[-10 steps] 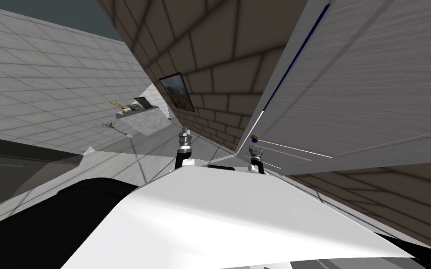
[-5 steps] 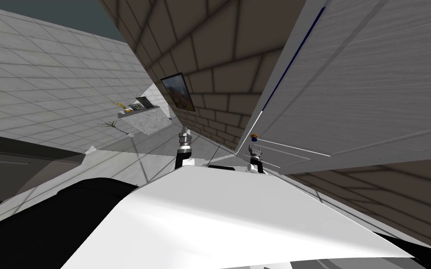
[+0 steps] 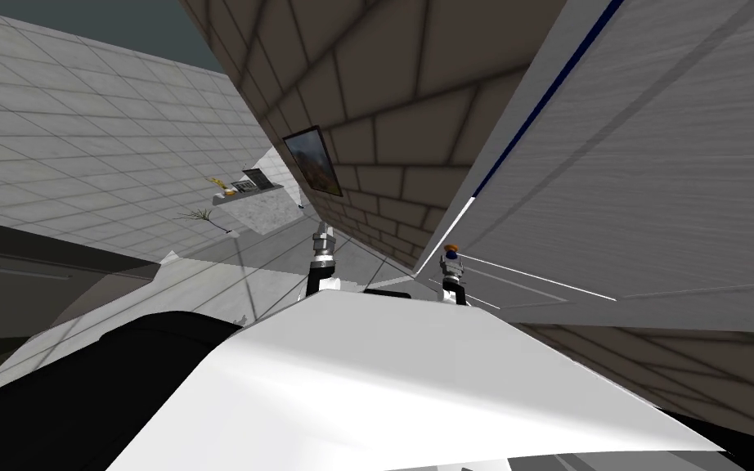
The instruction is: Pull the door open
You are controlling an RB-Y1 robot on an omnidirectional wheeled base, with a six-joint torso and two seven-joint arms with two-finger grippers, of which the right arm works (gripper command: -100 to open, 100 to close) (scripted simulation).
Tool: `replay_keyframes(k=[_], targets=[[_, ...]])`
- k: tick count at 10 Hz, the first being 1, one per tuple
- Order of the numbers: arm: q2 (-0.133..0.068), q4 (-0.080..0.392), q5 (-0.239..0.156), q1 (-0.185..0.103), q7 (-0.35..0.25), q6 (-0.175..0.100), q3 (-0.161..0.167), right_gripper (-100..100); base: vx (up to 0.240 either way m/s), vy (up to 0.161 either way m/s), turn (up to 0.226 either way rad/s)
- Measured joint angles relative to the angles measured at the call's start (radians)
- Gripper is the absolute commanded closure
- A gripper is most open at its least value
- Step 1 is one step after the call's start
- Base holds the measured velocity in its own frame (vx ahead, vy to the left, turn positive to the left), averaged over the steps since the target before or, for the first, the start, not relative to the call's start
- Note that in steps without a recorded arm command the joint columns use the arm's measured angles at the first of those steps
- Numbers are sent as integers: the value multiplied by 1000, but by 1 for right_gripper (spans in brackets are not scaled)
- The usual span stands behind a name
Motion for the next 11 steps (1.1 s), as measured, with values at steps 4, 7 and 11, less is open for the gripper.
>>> replay_keyframes(k=[4, 7, 11], targets=[[-22, 13, -5, 4, -23, -7, -7, 100, 62, -23, 24], [-21, 16, -4, 6, -22, -4, -5, 100, -18, 6, 0], [-34, 20, 6, 8, -46, -11, 16, 100, -105, -24, 63]])
